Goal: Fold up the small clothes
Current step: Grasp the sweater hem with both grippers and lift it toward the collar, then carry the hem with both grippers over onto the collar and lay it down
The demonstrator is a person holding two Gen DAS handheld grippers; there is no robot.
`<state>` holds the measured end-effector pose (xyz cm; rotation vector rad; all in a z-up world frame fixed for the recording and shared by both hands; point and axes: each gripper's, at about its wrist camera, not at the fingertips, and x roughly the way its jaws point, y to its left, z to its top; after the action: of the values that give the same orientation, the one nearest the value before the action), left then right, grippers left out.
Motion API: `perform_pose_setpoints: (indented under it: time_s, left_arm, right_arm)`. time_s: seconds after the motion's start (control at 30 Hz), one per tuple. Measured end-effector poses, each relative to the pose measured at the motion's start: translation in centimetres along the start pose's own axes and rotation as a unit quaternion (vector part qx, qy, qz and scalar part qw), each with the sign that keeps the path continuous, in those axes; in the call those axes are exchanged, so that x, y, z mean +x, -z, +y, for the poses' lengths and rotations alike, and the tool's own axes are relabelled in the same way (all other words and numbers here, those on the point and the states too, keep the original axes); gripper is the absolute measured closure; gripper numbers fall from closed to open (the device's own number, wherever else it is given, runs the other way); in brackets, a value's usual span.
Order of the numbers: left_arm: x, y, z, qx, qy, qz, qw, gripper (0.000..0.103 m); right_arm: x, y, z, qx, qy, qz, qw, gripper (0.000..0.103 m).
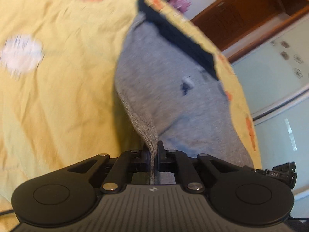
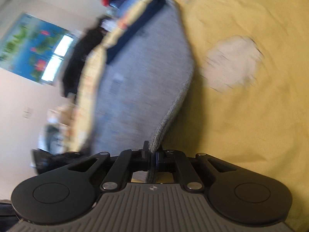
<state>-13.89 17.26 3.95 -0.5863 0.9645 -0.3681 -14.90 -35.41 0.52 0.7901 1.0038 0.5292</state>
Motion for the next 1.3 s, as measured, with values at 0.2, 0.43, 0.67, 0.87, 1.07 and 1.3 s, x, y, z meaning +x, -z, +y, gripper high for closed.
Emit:
perform_pose_setpoints:
  time_s: [0.2, 0.43, 0.67, 0.87, 1.07, 1.3]
  left_arm:
    - [0.0, -0.1, 1.2, 0.049, -0.083, 0.04, 0.9945, 0.098]
    - [-0.7, -1.5, -1.4, 0.056, -0.02, 0.004, 0.9982, 0.098]
    - [-1.2, -8.0, -4.7, 0.075, 0.03, -0.082, 0.9933, 0.098]
    - [2.3, -17.1, -6.8, 0.098, 0.046, -0.131, 0.9855, 0.098]
    - [8.5, -25.5, -7.4, 0.117, 0.02, -0.137, 0.9835, 0.098]
    - [16.1, -32.9, -4.7, 0.085, -0.03, -0.132, 0.987, 0.098]
  right_arm:
    - [-1.4, -0.2, -1.2, -0.009, 0.072, 0.02, 0.997, 0.09]
    - [-1.7, -1.9, 0.0, 0.005, -0.002, -0.01, 1.0, 0.09]
    - [-2.6, -9.2, 3.6, -0.025, -0.102, -0.081, 0.991, 0.09]
    - [0.1, -19.2, 4.6, -0.033, -0.151, -0.139, 0.978, 0.09]
    - [5.4, -28.9, 3.3, -0.009, -0.15, -0.154, 0.977, 0.09]
    - [11.6, -37.2, -0.2, 0.035, -0.118, -0.161, 0.979, 0.09]
